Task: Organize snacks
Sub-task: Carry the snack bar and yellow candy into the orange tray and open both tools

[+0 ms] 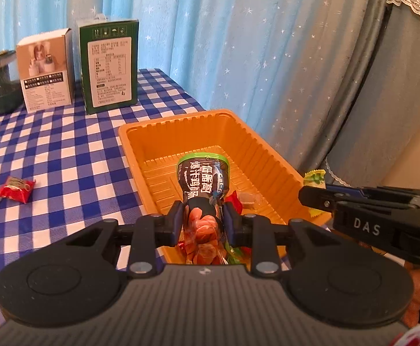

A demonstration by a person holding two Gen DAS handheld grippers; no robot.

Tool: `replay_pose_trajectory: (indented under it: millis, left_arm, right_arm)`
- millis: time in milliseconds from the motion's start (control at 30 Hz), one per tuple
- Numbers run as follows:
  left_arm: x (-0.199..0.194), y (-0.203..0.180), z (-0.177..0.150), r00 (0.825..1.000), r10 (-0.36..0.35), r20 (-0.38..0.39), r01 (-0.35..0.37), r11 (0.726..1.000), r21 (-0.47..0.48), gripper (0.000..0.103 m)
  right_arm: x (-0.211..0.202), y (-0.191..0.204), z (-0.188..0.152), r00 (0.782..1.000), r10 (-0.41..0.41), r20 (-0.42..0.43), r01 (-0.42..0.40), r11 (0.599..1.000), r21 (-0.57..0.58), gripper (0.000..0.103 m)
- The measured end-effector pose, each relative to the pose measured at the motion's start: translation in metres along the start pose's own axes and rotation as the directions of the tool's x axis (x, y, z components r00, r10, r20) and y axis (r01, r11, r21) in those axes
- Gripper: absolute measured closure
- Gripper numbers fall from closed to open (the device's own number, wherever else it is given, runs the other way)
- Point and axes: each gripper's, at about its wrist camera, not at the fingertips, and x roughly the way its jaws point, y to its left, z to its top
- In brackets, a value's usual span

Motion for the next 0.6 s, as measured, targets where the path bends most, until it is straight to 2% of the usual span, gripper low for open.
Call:
replay_pose_trajectory:
  millis: [267, 400, 600]
  left_arm:
    - [0.025, -0.006, 0.001, 1.000, 0.000, -0.016, 0.000, 1.000, 0.019, 0.076]
    - [0.033, -0.003, 0.002, 0.999, -0.010, -0.033, 0.010, 1.000, -0.010, 0.075]
    - [0.018, 0.010, 0.000, 1.000, 0.001, -0.014, -0.001, 0.999, -0.037, 0.076]
  right_arm:
    - [0.009, -0.006, 0.002, 1.000, -0.008, -0.010, 0.008, 1.000, 0.002, 0.081]
    - [0.010, -0.006, 0.001, 1.000, -0.012, -0.013, 0.012, 1.000, 0.004, 0.081]
    - [0.009, -0.008, 0.002, 1.000, -0.008, -0.009, 0.008, 1.000, 0.015, 0.081]
